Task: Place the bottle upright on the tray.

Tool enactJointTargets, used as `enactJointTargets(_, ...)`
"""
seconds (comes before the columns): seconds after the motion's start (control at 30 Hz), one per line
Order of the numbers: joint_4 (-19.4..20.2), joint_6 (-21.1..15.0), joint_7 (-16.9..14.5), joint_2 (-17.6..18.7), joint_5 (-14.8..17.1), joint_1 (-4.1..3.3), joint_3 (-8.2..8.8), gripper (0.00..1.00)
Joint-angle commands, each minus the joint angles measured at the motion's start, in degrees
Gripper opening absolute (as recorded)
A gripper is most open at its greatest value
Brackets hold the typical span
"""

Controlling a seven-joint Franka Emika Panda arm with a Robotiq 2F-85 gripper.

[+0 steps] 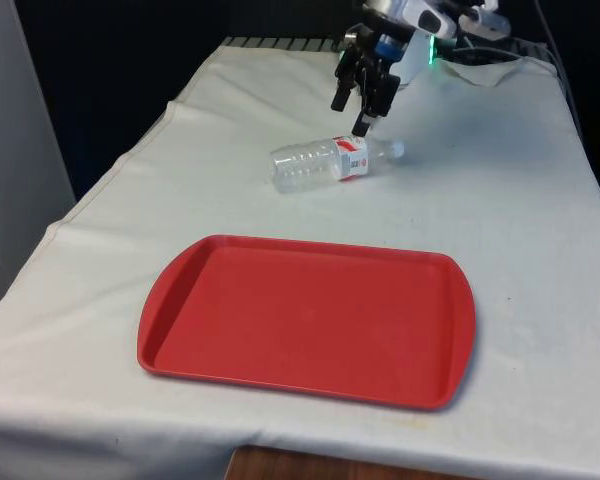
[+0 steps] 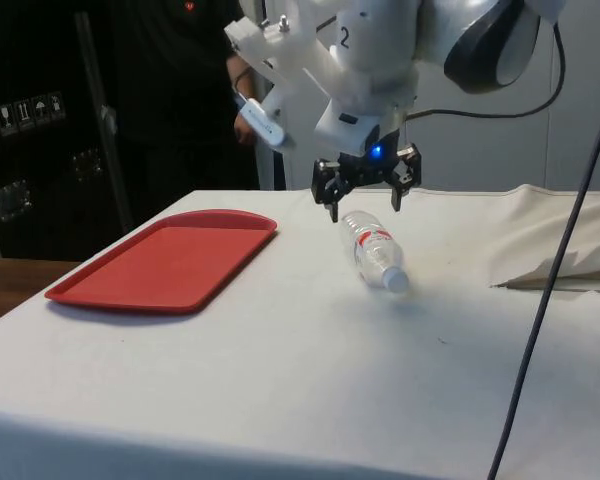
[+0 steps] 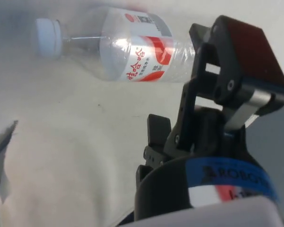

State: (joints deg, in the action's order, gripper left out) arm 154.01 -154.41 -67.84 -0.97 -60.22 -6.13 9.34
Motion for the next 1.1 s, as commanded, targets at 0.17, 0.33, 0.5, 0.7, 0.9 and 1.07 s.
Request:
enactJointTargets(0.17, 0.17, 0.29, 4.98, 0.00, -4.01, 0.00, -0.92, 1.00)
enactJointTargets(0.33, 0.29, 1.32, 10.54, -0.97, -8.59, -0.23, -2.01, 1.00)
enactJointTargets(0.5, 0.46, 2.01, 14.38, -0.92, -11.52, -0.23, -3.15, 1.00)
enactJointTargets(0.7, 0.86, 3.15, 17.76, -0.69, -14.61, -0.23, -4.35, 1.00)
enactJointTargets(0.9, 1.32, 4.64, 20.68, -0.52, -17.65, -0.29, -5.61, 1.00)
enactJointTargets(1.07, 1.43, 5.61, 22.52, -0.46, -19.31, -0.29, -6.47, 1.00)
